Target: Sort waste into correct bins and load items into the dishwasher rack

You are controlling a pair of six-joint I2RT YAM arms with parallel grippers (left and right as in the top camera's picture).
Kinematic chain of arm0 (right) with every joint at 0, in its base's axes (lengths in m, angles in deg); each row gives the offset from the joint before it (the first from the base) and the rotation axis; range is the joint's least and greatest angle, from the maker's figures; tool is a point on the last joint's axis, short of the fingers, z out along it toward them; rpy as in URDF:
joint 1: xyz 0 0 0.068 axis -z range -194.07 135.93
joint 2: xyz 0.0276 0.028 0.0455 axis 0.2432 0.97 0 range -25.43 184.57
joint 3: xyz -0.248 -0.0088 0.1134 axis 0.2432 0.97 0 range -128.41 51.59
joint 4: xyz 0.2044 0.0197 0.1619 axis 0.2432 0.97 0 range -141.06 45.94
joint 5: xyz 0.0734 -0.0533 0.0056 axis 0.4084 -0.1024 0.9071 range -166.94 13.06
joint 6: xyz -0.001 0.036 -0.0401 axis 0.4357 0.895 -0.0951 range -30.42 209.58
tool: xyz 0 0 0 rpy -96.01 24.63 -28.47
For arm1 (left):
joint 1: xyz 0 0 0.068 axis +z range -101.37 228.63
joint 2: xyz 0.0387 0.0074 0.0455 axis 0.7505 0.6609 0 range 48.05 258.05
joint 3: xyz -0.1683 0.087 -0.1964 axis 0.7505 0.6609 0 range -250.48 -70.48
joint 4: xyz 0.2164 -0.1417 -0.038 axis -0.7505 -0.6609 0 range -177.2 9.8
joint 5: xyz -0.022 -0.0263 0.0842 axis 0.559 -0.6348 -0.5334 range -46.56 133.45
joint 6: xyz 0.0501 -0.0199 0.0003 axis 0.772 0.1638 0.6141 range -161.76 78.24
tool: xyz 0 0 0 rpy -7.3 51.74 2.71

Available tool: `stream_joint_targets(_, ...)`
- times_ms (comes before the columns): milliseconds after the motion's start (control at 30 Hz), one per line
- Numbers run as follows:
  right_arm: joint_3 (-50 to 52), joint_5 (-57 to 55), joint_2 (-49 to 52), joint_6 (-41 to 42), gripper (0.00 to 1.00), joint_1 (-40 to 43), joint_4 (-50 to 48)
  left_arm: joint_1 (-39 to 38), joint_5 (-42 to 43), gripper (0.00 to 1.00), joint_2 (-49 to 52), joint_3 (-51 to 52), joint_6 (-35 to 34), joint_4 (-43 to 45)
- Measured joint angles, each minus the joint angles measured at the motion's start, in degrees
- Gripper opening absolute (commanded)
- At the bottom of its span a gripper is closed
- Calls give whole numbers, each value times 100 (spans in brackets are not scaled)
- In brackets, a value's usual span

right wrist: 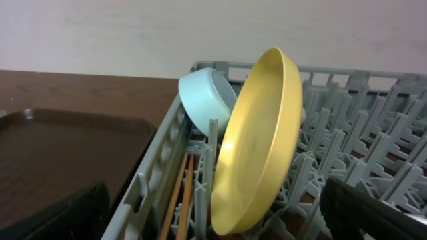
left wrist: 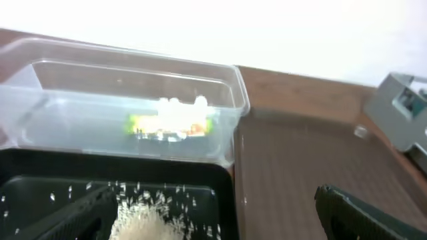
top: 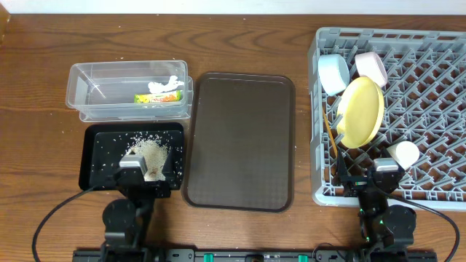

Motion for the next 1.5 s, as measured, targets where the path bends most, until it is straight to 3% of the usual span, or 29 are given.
stream_joint_targets(167,0,-2,2,-2,99,0,4,63,-144,97,-219,529,72,750)
stream_joint_targets(1500,2,0,7,-2,99,0,0,63,-153,97,-216,551,177,710)
